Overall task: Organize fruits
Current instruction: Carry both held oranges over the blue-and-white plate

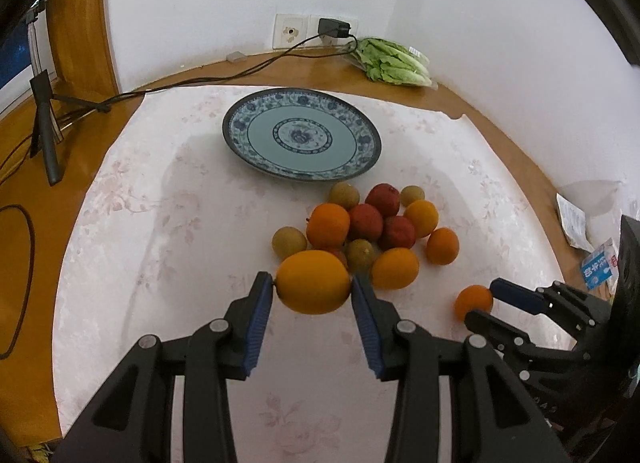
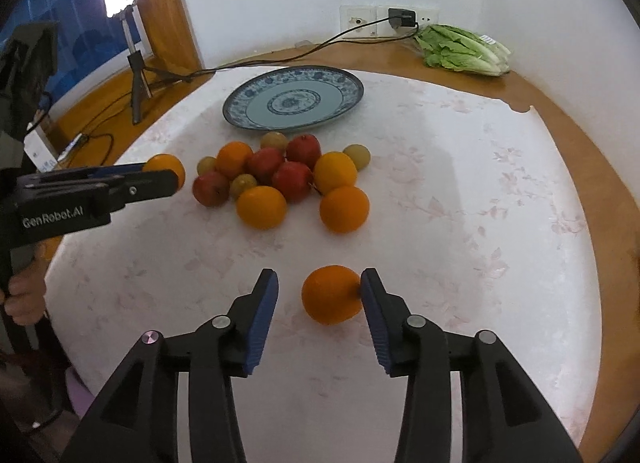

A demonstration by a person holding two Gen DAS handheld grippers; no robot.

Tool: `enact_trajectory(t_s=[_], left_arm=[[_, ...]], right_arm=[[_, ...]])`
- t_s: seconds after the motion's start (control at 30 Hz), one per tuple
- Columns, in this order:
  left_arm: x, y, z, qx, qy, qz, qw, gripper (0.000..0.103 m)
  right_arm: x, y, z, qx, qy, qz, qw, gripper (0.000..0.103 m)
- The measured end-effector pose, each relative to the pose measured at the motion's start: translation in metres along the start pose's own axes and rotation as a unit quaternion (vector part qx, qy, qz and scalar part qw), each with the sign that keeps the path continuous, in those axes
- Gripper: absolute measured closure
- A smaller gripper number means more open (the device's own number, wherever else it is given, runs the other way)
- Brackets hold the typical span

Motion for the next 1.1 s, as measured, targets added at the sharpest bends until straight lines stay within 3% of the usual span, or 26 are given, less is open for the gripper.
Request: enact_trajectory(t_s=[0.33,0.43,0.5,0.63,0.93,1.1], left_arm=[[-0.001,-0.003,0.001,0.003,-0.001,-0.001,1.0,0.06],[-0.002,-0.003,0.003,0.004,-0.002,-0.001,1.0,0.06],[-0.003,-0.003,0.004,0.005,-0.002,-0.002,1.0,0.06],[-0.005,-0.002,0.01,0.007,-0.002,-0.003,1.0,0.06],[-0.019,-0.008,0.044,0.017,-0.03,-0.001,0.9994,0.06],[-0.018,-0.011,0.072,0.012,-0.047,-0.002,0.9988,0.06]], right_arm=[[0.007,-0.007,-0.005,0.004,0.017,-0.02,1.0,0.059],[0.012,-0.009,-0.007,0.011,0.026,-0.009,1.0,0.06],[0.014,-0.009,-0.008,0.01,0.028,-0.006,1.0,0.066],[0.012,-0.008,-0.003,0.006,0.029,0.004,1.0,0.067],[-0.019,-0.01,0.051,-0.016,-0.019,0.03,0.999,0.067],[-0.016,-0.014,0.085,-0.024,-0.031,0.045,0.998,0.067]])
Point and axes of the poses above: each gripper's, at about its wrist camera, not at the fingertips, and x roughly the way its jaws point, y to its left, z to its top, the point moved 1 cm from there along x, roughly the way its jaws point, and after that the axes turned 14 degrees about -x, right-handed, at the moved point
